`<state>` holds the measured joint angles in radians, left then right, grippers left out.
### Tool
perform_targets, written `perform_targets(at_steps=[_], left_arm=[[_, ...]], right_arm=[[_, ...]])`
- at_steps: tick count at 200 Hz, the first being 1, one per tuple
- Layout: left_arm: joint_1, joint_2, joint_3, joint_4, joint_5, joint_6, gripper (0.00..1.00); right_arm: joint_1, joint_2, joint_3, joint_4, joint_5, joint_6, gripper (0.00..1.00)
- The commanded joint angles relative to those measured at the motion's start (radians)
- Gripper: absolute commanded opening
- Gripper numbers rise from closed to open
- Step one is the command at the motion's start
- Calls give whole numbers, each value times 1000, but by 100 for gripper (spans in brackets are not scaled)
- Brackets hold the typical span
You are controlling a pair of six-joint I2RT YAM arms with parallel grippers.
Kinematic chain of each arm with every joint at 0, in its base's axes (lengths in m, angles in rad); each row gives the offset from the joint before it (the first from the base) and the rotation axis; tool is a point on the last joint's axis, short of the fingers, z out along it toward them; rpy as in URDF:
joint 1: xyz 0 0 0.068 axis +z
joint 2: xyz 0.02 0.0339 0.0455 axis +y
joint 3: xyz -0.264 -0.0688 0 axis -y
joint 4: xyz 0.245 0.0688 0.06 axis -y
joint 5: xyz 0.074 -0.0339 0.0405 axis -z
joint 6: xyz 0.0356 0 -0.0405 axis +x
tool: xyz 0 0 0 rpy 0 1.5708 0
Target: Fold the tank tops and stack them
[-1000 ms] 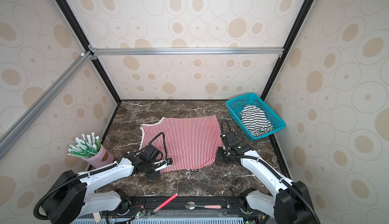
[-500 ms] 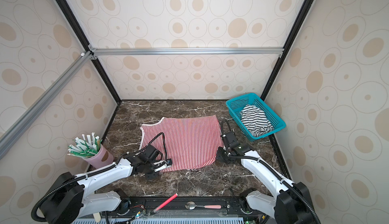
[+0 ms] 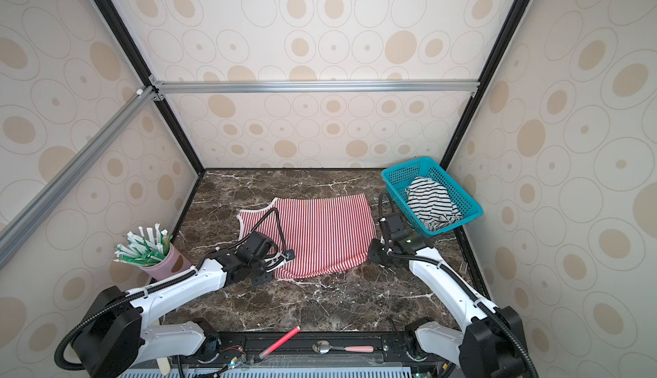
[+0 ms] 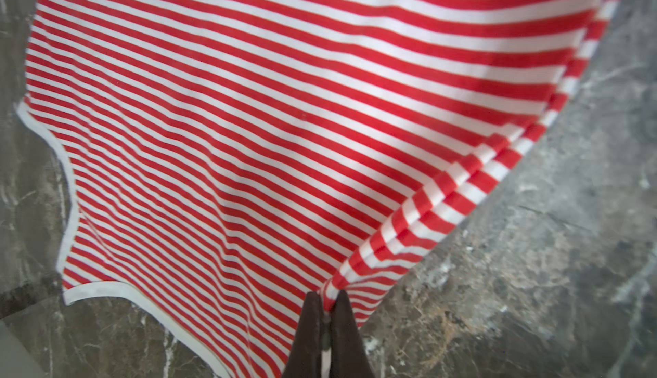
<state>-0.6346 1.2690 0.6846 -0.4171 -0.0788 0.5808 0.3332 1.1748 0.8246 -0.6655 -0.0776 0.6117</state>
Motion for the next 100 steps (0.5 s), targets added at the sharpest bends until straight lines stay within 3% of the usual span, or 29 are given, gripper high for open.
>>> perform_targets(at_steps=[1, 100], left_arm=[[20, 38, 69, 62, -62, 21, 0], [100, 227, 192, 150, -100, 24, 0]], right_arm=[[-33, 31, 36, -10, -7, -35, 0], [-123, 244, 153, 46, -59, -104, 0]])
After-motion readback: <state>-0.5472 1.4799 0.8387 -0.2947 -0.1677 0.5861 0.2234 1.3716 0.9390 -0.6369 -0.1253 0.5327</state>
